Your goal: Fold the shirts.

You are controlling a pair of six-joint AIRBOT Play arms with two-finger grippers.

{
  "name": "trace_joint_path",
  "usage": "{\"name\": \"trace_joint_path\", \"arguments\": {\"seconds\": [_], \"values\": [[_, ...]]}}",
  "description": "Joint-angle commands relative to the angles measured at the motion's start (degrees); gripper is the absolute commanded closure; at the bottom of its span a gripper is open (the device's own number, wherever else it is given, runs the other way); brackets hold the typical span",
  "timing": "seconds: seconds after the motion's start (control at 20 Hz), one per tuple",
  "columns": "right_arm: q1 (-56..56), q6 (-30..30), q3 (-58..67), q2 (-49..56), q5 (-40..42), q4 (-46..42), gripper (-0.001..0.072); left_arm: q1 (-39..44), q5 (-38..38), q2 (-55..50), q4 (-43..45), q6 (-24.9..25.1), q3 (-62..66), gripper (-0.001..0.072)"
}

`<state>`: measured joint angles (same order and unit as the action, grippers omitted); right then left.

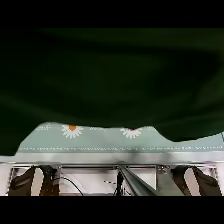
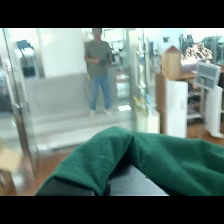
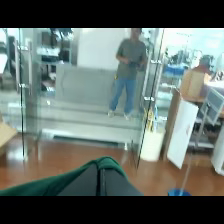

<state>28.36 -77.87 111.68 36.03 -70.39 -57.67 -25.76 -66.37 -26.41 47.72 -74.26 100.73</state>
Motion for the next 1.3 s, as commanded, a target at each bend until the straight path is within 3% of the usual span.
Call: {"name": "trace_joint_path", "arguments": {"seconds": [0.0, 0.25, 0.4, 0.55, 0.75, 0.9, 1.05, 1.25], "values": [[0.02, -3.19, 3.37, -0.44, -12.92, -6.86, 0.0694, -0.04, -15.85, 0.70, 3.76, -9.46, 3.04, 0.0685], [-5.53, -2.51, 1.90, 2.43, -32.57, -18.16, 0.0695, -0.04, -38.18, -1.31, 4.39, -9.49, -1.49, 0.0685], [-13.51, -2.43, -6.80, 5.49, -34.77, -24.11, 0.0695, -0.04, -38.53, -1.70, 5.09, -5.73, -11.69, 0.0685], [-17.53, -1.55, -18.34, 11.72, -32.30, -26.71, 0.0695, -0.04, -32.79, -2.51, 5.51, -4.20, -25.33, 0.0685], [-22.56, 0.20, -22.12, 23.96, -16.04, -26.84, 0.0694, 1.90, -22.21, -8.33, 5.25, 0.52, -37.31, 0.0685], [-25.90, 0.04, -22.12, 31.12, -2.80, -26.69, 0.0694, 4.90, -10.43, -17.00, 4.76, 3.41, -38.18, 0.0685], [-28.22, -0.15, -22.12, 37.75, 3.74, -24.72, 0.0694, 6.23, 0.13, -26.32, 4.09, 8.37, -38.18, 0.0684], [-28.59, -1.70, -22.12, 47.06, 8.37, -22.64, 0.0694, 6.49, 4.87, -38.93, 3.74, 10.82, -38.18, 0.0684]]}}
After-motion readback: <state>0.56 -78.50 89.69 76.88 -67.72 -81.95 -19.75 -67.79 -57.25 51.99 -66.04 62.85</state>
